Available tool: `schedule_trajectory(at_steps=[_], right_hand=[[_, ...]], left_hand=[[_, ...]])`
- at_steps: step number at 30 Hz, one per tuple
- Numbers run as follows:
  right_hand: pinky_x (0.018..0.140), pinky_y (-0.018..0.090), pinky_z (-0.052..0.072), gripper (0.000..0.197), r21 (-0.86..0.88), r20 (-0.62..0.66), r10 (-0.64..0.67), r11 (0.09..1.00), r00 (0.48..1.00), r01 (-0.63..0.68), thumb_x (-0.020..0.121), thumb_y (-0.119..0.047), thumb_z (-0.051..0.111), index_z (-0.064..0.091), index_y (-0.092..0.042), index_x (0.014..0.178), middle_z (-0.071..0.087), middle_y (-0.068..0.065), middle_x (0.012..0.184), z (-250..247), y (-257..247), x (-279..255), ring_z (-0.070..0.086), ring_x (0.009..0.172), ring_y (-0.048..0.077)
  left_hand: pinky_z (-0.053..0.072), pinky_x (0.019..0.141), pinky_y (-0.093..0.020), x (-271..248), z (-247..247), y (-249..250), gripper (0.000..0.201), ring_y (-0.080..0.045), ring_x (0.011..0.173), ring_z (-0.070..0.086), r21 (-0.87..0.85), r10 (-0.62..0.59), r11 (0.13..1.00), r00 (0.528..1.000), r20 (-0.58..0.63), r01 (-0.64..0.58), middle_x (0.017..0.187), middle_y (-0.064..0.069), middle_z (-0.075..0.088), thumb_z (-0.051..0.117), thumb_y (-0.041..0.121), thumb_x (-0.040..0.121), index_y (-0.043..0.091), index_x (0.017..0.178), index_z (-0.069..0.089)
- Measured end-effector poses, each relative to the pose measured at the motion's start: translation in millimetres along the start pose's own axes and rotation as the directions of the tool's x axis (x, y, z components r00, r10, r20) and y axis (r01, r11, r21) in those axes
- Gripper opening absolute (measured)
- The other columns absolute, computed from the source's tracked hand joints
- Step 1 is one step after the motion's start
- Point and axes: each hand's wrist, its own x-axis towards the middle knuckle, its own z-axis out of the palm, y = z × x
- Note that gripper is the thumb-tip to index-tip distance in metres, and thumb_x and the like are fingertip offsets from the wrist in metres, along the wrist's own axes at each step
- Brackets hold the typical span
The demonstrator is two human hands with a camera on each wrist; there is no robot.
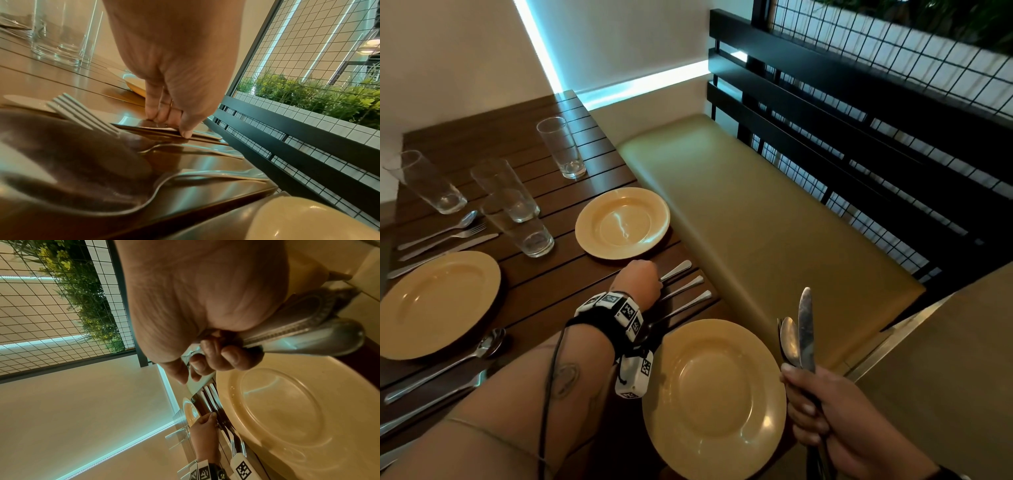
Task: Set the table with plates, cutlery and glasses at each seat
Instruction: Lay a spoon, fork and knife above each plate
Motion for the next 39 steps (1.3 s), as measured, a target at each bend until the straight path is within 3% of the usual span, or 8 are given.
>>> schedule_trajectory(at_steps=[39], right_hand=[[0.038, 0.022, 0.027, 0.019, 0.012, 0.009, 0.058, 0.998, 0.998, -0.058, 0.091, -0.018, 0.060, 0.055, -0.002, 0.101, 0.034, 0.008, 0.053, 0.7, -1.5, 0.3, 0.026, 0.035, 0.013]], left_hand=[[0.054, 0.083, -0.033, -3.4, -2.3, -1.5, 0.027, -0.025, 0.102, 0.066, -0.063, -0.020, 0.998, 1.000, 0.005, 0.021, 0.106, -0.006, 0.071, 0.065, 0.033, 0.090, 0.012, 0.107, 0.071]])
